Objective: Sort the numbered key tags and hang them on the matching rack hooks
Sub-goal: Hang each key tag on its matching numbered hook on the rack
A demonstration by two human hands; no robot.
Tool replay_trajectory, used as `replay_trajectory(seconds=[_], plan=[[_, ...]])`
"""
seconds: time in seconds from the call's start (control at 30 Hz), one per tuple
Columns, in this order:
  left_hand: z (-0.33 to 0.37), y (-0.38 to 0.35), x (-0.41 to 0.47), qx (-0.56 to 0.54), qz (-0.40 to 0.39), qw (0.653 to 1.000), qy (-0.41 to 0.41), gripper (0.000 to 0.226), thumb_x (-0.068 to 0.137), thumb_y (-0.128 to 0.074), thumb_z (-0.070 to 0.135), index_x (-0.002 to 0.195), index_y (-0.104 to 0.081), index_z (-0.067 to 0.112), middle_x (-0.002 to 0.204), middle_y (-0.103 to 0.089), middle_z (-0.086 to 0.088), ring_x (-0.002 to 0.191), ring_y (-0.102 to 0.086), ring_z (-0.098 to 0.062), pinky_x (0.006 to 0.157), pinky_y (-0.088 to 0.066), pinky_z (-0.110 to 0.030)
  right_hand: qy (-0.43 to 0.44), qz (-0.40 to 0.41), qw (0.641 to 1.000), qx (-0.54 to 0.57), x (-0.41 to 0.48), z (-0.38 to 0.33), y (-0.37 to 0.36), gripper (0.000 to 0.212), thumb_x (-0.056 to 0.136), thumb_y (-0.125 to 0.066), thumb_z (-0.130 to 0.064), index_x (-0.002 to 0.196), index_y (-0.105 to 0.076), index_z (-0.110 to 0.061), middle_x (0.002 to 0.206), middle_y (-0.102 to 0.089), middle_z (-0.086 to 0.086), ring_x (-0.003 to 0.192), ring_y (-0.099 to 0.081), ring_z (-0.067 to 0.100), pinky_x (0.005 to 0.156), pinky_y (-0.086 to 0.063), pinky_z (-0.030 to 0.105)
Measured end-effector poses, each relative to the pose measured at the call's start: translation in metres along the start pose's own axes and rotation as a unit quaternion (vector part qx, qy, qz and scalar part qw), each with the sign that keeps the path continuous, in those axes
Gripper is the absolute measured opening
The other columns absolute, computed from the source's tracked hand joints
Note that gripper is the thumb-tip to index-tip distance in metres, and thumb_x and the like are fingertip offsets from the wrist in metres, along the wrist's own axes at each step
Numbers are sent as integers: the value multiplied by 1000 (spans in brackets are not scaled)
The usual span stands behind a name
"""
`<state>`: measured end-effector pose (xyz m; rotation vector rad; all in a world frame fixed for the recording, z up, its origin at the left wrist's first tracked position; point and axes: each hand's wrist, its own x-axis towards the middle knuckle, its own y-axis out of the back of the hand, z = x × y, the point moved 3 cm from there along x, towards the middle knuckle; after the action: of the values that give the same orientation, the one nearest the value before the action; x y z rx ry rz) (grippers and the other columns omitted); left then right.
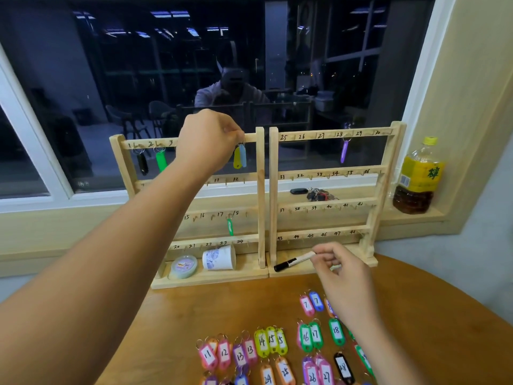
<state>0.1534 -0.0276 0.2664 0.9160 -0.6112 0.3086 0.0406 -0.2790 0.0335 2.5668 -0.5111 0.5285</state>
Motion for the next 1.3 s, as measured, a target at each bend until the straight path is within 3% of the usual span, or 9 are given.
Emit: replay_trajectory(seconds=[0.1,0.27,0.5,0.67,0.8,0.93,1.03,1.13,1.3], plan=[[-2,-1,-2,9,22,1000,1,14,99,-68,30,92,-81,31,72,-70,6,57,-64,-15,58,-54,-31,-10,4,1000,-11,-3,13,-2,18,96,-74,-12,100,-74,-30,86,-71,-17,89,-66,3,71,-49,11],[-8,-1,-4,23,63,998,-11,11,96,-71,32,95,-81,28,83,-70,10,84,-66,-14,79,-58,-38,-19,7,1000,-19,-8,22,-4,20,95,-74,-10,99,-74,-29,85,-71,-16,88,-66,3,70,-49,11],[-8,0,-50,-35,119,991,-41,16,98,-64,25,103,-78,31,104,-65,11,90,-60,-7,75,-45,-20,-41,-18,994,-97,-4,27,2,17,96,-71,-9,98,-74,-25,87,-69,-15,84,-61,-4,64,-44,8],[-33,-31,-121,-84,34,996,8,11,96,-68,25,95,-76,33,92,-72,17,79,-60,3,67,-42,-16,-88,-92,976,-179,-5,50,-6,17,92,-74,-11,86,-71,-27,80,-70,-14,76,-63,-4,60,-42,11],[-66,-74,-179,-100,-50,992,65,12,95,-71,24,91,-75,34,86,-73,18,77,-62,-1,64,-43,-25,-92,-134,959,-230,-15,59,-22,18,88,-82,-26,80,-67,-32,73,-68,-16,70,-65,3,66,-58,34],[-91,-105,-224,-105,-101,983,112,13,95,-73,24,89,-75,35,87,-73,20,80,-63,-1,65,-45,-22,-70,-157,942,-289,-21,56,-34,16,90,-80,-36,84,-67,-30,75,-68,-13,71,-65,7,63,-54,31],[-102,-120,-248,-100,-119,980,125,16,94,-73,22,88,-74,36,84,-72,21,79,-64,0,64,-45,-16,-46,-153,924,-349,-23,57,-38,16,92,-78,-38,89,-67,-27,77,-65,-10,72,-63,13,59,-48,30],[-110,-127,-265,-95,-121,980,125,14,93,-73,21,91,-74,35,85,-72,21,78,-65,1,67,-51,-23,-40,-150,912,-380,-24,62,-41,16,95,-74,-38,90,-66,-26,77,-63,-9,71,-61,15,55,-40,30],[-117,-131,-286,-84,-99,987,94,11,94,-74,24,99,-74,33,93,-69,21,82,-63,-1,72,-53,-28,-62,-145,922,-354,-24,68,-41,19,93,-78,-36,102,-67,-24,97,-67,-5,85,-65,19,66,-50,32]])
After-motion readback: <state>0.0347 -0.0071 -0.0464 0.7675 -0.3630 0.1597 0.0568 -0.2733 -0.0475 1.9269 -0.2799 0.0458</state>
